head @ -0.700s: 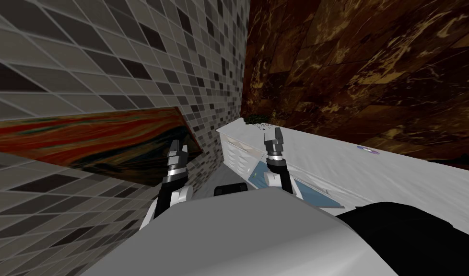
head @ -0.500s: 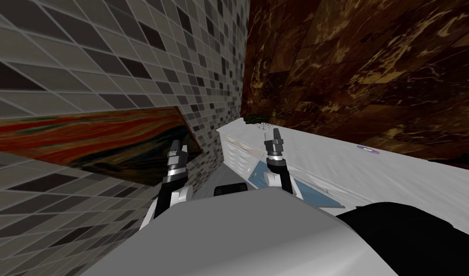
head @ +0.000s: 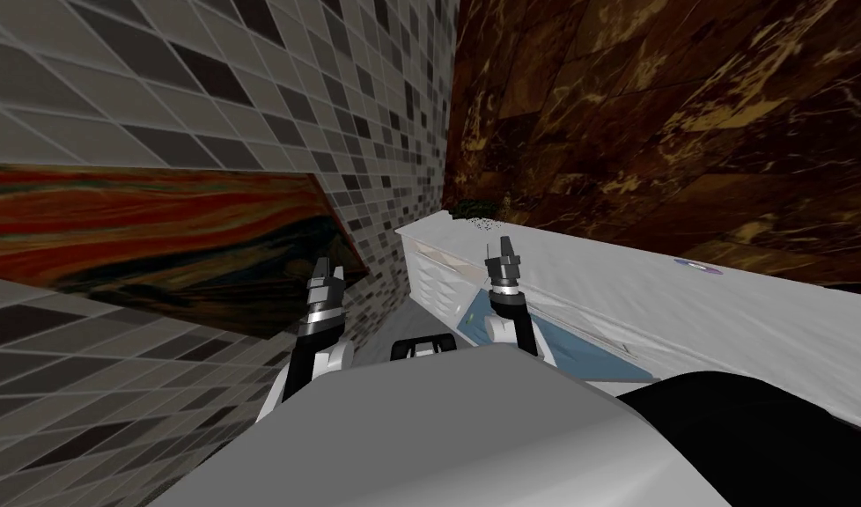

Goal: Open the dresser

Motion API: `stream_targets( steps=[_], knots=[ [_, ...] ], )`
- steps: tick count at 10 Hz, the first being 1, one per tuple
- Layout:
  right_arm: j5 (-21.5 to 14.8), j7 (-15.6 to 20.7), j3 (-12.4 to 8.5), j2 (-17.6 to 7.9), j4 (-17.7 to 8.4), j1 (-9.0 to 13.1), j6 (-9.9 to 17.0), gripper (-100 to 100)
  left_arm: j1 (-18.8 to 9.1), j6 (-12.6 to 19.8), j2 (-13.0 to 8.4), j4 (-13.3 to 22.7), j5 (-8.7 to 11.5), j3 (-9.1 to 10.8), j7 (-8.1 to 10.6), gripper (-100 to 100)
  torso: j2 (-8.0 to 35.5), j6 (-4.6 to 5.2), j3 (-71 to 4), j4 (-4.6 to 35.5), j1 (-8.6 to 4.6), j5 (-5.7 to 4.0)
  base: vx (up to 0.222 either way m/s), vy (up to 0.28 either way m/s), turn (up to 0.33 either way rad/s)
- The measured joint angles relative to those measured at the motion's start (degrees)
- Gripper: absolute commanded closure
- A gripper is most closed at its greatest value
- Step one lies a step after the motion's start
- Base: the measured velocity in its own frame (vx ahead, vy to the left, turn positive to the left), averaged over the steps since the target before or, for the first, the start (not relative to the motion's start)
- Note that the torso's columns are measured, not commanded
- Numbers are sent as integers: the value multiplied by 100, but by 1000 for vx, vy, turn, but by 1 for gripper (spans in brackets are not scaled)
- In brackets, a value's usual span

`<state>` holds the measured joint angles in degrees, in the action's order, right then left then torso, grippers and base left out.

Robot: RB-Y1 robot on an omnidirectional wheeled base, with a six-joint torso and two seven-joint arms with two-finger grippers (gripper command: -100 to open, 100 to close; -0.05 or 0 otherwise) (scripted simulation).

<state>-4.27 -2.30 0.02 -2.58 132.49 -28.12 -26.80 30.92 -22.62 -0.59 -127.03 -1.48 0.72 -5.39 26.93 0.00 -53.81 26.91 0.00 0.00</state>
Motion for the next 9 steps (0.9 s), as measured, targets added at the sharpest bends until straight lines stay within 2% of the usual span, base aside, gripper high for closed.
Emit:
stream_targets(
  steps=[2, 3, 5, 9],
  knots=[
    [0, 0, 0, 0, 0, 0, 0, 0, 0, 0, 0, 0, 0, 0, 0, 0, 846, 0, -1692, 846, 0, 0, 0, 0, 0],
    [0, 0, 0, 0, 0, 0, 0, -100, 0, 0, 0, 0, 0, 0, 0, 0, 1269, 0, -2538, 1269, 0, 0, 5, 13, 4],
    [-144, 100, -53, -242, -64, 2, -18, -100, 1, 1, 0, 3, 0, 0, 0, 0, 1515, 0, -3044, 1514, 4, 2, 2, 25, 3],
    [-574, 417, -202, -730, -181, -13, -60, -100, 1, 1, 1, 3, 0, -1, 0, 0, 1535, 0, -3076, 1537, 1, 0, 3, 38, 4]
  ],
)
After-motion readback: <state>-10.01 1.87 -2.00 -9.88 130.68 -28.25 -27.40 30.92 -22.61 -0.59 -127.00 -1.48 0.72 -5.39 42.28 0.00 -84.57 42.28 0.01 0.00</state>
